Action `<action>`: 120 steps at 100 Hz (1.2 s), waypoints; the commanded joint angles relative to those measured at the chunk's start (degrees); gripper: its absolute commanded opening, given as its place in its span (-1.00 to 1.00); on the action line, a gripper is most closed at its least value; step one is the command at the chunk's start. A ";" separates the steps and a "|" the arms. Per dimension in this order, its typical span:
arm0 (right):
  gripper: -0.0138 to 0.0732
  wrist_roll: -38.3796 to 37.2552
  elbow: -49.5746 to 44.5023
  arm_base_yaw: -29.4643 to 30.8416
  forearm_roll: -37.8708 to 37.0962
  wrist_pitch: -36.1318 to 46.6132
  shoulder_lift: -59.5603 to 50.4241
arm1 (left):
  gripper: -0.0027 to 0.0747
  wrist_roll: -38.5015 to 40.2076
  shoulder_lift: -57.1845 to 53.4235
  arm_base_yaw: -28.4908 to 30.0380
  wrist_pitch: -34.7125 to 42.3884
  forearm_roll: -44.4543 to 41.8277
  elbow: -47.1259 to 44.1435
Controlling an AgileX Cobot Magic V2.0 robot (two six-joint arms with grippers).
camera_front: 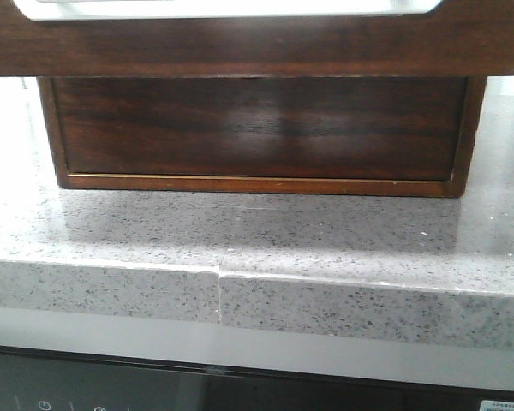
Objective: Put scissors in drawer with both arms
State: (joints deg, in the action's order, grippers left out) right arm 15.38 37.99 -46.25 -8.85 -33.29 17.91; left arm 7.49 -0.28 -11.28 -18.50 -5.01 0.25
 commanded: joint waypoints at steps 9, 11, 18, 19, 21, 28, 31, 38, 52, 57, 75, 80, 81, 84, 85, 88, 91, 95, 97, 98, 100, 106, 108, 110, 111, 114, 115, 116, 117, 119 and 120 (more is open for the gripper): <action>-0.79 -0.10 1.45 0.27 -0.76 4.63 0.46 | -0.98 0.55 -1.74 0.14 3.04 -0.12 -1.11; -0.79 -0.10 1.45 0.27 -0.76 4.63 0.46 | -0.98 0.55 -1.74 0.14 3.04 -0.12 -1.11; -0.79 -0.10 1.45 0.27 -0.76 4.63 0.46 | -0.98 0.55 -1.74 0.14 3.04 -0.12 -1.11; -0.79 -0.10 1.45 0.27 -0.76 4.63 0.46 | -0.98 0.55 -1.74 0.14 3.04 -0.12 -1.11; -0.79 -0.10 1.45 0.27 -0.76 4.63 0.46 | -0.98 0.55 -1.74 0.14 3.04 -0.12 -1.11; -0.79 -0.10 1.45 0.27 -0.76 4.63 0.46 | -0.98 0.55 -1.74 0.14 3.04 -0.12 -1.11; -0.79 -0.10 1.45 0.27 -0.76 4.63 0.46 | -0.98 0.55 -1.74 0.14 3.04 -0.12 -1.11; -0.79 -0.10 1.45 0.27 -0.76 4.63 0.46 | -0.98 0.55 -1.74 0.14 3.04 -0.12 -1.11; -0.79 -0.10 1.45 0.27 -0.76 4.63 0.46 | -0.98 0.55 -1.74 0.14 3.04 -0.12 -1.11; -0.79 -0.10 1.06 0.38 -0.76 4.81 0.46 | -0.98 0.55 -1.74 0.14 3.04 -0.12 -1.11; -0.79 -0.10 -7.45 11.33 1.90 10.11 0.46 | -0.98 0.55 -1.74 0.14 3.04 -0.12 -1.11; -0.79 -0.10 -11.19 18.06 6.46 15.38 0.46 | -0.98 0.55 -1.74 0.14 3.04 -0.12 -1.11; -0.79 -0.10 -11.74 18.93 7.16 16.22 0.46 | -0.98 0.55 -1.74 0.14 3.04 -0.12 -1.11; -0.79 -0.10 -13.92 22.55 10.74 19.69 0.46 | -0.98 0.55 -1.74 0.14 3.04 -0.12 -1.11; -0.79 -0.10 -15.00 24.33 11.41 21.43 0.36 | -0.98 0.55 -1.74 0.14 3.04 -0.12 -1.11; -0.79 -0.10 -17.15 27.80 13.58 24.55 0.19 | -0.98 0.55 -1.74 0.14 3.04 -0.12 -1.11; -0.79 -0.10 -19.19 30.85 14.38 26.88 -0.24 | -0.98 0.55 -1.74 0.14 3.04 -0.12 -1.11; -0.79 -0.10 -21.77 34.51 14.29 28.26 -1.11 | -0.98 0.55 -1.74 0.14 3.04 -0.12 -1.11; -0.79 -0.10 -22.86 36.02 14.29 28.46 -1.68 | -0.98 0.55 -1.74 0.14 3.04 -0.12 -1.11; -0.79 -0.10 -23.22 36.47 14.29 28.46 -1.89 | -0.98 0.55 -1.74 0.14 3.04 -0.12 -1.11; -0.79 -0.10 -24.26 37.74 14.29 28.46 -2.57 | -0.98 0.55 -1.74 0.14 3.04 -0.12 -1.11; -0.79 -0.99 -27.47 41.24 14.29 28.46 -4.66 | -0.98 0.55 -1.74 0.14 3.04 -0.12 -1.11; -0.79 -1.43 -28.58 42.27 14.16 28.46 -5.55 | -0.98 0.55 -1.74 0.14 3.04 -0.12 -1.11; -0.79 -1.84 -29.76 42.88 14.16 28.46 -6.49 | -0.98 0.55 -1.74 0.14 3.04 -0.12 -1.11; -0.79 -1.95 -30.17 43.45 14.01 28.46 -6.82 | -0.98 0.55 -1.74 0.14 3.04 -0.12 -1.11; -0.79 -2.56 -31.80 44.49 13.66 28.46 -8.59 | -0.98 0.55 -1.74 0.14 3.04 -0.12 -1.11; -0.79 -2.85 -32.59 44.95 13.66 28.46 -8.95 | -0.98 0.55 -1.74 0.14 3.04 -0.12 -1.11; -0.79 -3.01 -32.99 45.17 13.66 28.46 -9.68 | -0.98 0.55 -1.74 0.14 3.04 -0.12 -1.11; -0.79 -3.41 -33.77 45.37 13.53 28.46 -10.04 | -0.98 0.55 -1.74 0.14 3.04 -0.12 -1.11; -0.79 -3.74 -34.54 45.92 13.53 28.46 -11.11 | -0.98 0.55 -1.74 0.14 3.04 -0.12 -1.11; -0.79 -4.14 -35.27 46.21 13.53 28.34 -11.46 | -0.98 0.55 -1.74 0.14 3.04 -0.12 -1.11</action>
State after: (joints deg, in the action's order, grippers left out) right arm 13.16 4.68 -2.44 4.76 -9.95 9.02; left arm 7.49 -0.28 -11.28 -18.60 -5.01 0.25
